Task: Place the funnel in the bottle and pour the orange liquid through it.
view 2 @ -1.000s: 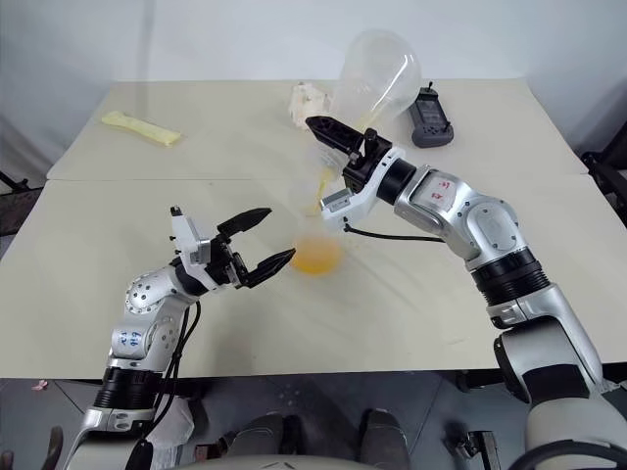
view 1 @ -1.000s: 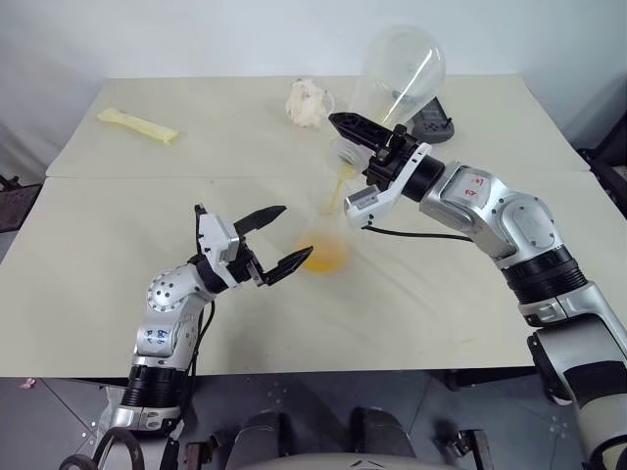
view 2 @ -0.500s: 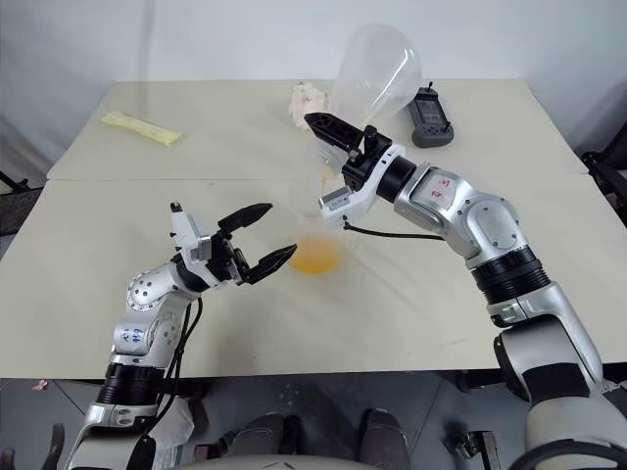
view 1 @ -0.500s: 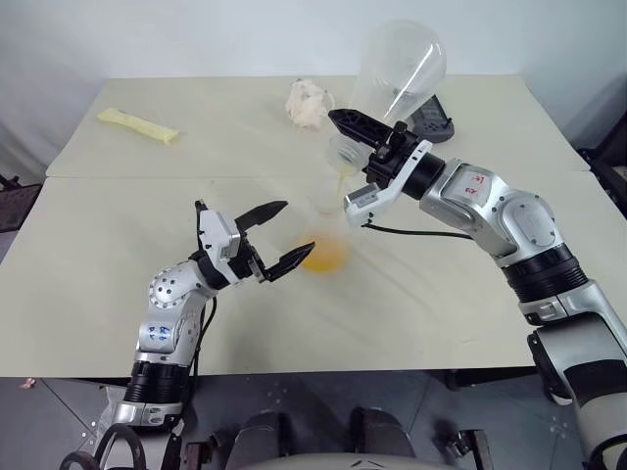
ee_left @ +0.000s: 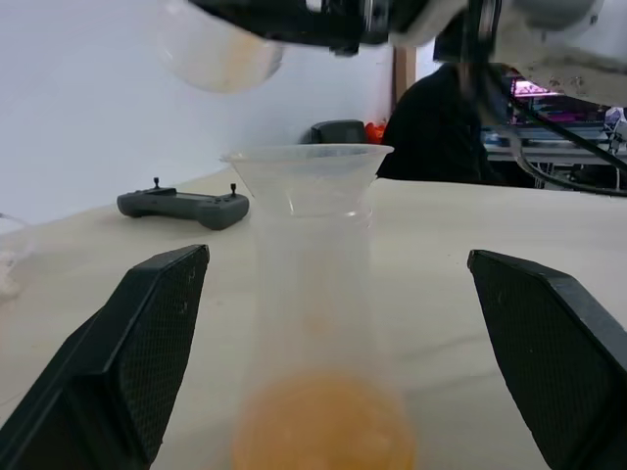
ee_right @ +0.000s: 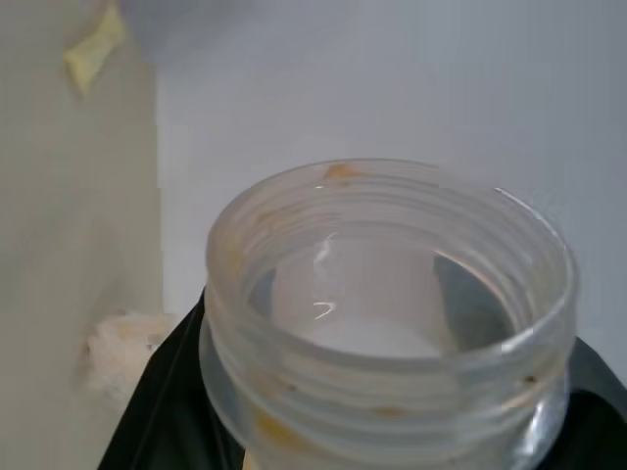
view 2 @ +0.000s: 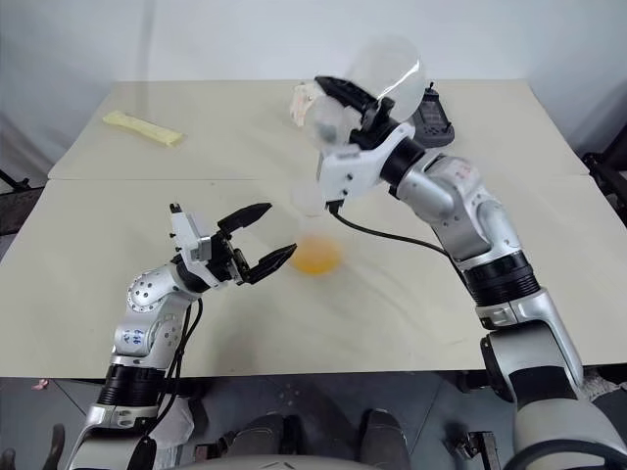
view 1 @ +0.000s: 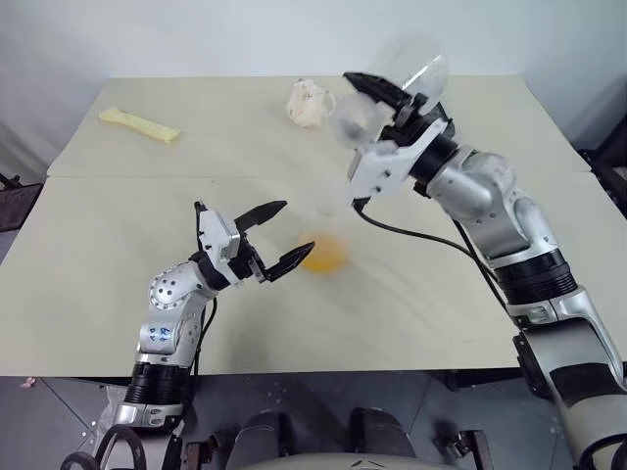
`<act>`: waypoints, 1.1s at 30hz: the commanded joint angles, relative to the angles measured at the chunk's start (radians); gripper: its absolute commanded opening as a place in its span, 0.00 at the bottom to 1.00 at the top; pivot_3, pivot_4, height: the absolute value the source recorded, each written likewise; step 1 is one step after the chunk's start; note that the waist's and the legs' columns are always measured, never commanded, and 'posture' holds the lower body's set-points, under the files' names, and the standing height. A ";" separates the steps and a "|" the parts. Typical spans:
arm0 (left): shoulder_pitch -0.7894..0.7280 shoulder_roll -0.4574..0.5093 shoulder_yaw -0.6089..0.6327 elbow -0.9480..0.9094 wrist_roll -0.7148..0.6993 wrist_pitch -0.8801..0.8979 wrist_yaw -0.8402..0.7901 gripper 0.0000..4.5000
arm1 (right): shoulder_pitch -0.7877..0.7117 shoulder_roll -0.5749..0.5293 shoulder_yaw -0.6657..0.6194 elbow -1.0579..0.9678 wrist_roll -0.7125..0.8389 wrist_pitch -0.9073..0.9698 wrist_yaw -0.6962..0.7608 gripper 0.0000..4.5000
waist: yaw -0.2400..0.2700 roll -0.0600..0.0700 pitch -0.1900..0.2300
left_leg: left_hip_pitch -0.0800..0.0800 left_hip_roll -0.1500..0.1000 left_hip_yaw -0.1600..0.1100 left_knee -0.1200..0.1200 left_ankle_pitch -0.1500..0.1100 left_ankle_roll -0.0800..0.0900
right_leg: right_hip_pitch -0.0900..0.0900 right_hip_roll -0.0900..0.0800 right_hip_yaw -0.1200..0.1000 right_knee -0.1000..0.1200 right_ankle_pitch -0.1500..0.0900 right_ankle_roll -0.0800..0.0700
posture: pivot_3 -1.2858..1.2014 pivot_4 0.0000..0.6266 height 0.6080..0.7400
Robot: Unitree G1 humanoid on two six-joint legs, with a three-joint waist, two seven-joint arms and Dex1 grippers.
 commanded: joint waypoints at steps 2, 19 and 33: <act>0.008 0.014 0.010 -0.038 -0.002 -0.002 0.000 1.00 | 0.026 -0.016 -0.203 -0.095 0.444 0.385 0.243 0.55 | 0.004 0.000 0.000 | 0.000 0.000 -0.001 0.000 0.000 0.000 | 0.001 0.000 -0.001 0.000 0.000 0.000 | 0.52 0.24 1.00; 0.038 0.031 0.010 -0.090 -0.009 0.039 0.005 1.00 | 0.188 -0.138 -0.541 0.255 0.681 0.640 0.299 0.55 | 0.023 0.000 0.000 | 0.001 0.000 0.002 0.000 -0.001 0.001 | 0.001 0.000 0.000 -0.003 0.000 0.000 | 0.52 0.24 1.00; 0.030 0.074 0.040 -0.100 -0.028 0.077 -0.009 1.00 | 0.244 -0.122 -0.633 0.119 0.835 0.544 0.370 0.99 | 0.026 0.000 0.000 | 0.001 0.000 0.002 0.001 -0.001 0.001 | 0.001 0.000 0.000 -0.002 0.000 0.000 | 0.52 0.24 1.00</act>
